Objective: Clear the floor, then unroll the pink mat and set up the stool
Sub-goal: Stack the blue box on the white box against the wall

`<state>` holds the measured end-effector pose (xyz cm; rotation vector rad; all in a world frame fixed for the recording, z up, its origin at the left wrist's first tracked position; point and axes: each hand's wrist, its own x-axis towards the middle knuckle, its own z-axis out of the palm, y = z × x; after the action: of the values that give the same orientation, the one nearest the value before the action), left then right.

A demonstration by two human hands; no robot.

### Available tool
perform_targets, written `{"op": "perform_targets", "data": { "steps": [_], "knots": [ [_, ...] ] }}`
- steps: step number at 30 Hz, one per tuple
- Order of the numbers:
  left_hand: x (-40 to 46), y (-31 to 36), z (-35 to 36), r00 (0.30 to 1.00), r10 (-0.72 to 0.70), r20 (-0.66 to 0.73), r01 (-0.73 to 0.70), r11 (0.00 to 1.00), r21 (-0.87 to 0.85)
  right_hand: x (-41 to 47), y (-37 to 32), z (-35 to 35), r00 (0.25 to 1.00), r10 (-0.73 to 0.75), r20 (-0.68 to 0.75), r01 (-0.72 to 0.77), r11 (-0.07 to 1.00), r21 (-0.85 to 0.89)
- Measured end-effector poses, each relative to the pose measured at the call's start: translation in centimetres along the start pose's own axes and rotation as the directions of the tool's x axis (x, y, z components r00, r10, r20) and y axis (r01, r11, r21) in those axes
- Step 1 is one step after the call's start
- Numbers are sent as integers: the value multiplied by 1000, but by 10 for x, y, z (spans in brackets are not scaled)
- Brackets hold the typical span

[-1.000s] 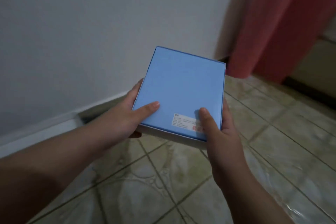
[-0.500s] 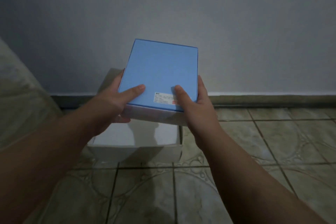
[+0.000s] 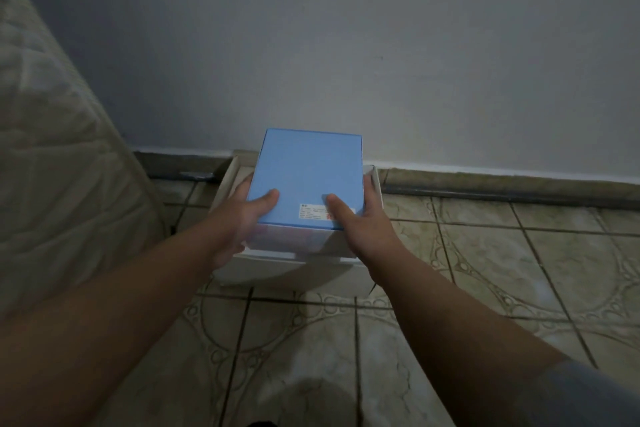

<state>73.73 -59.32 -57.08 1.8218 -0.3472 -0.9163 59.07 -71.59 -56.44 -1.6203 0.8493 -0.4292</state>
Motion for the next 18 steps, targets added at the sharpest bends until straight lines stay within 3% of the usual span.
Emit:
{"op": "perform_targets", "data": {
  "steps": [5, 11, 18],
  "knots": [
    [12, -2, 1, 998, 55, -35, -52, 997, 64, 10, 7, 2, 999, 15, 34, -15, 1000, -13],
    [23, -18, 0, 1000, -10, -11, 11, 995, 96, 12, 22, 4, 998, 53, 44, -51, 997, -59],
    [12, -5, 4, 988, -29, -151, 79, 939, 336, -30, 25, -13, 989, 133, -58, -141, 976, -165]
  ]
}}
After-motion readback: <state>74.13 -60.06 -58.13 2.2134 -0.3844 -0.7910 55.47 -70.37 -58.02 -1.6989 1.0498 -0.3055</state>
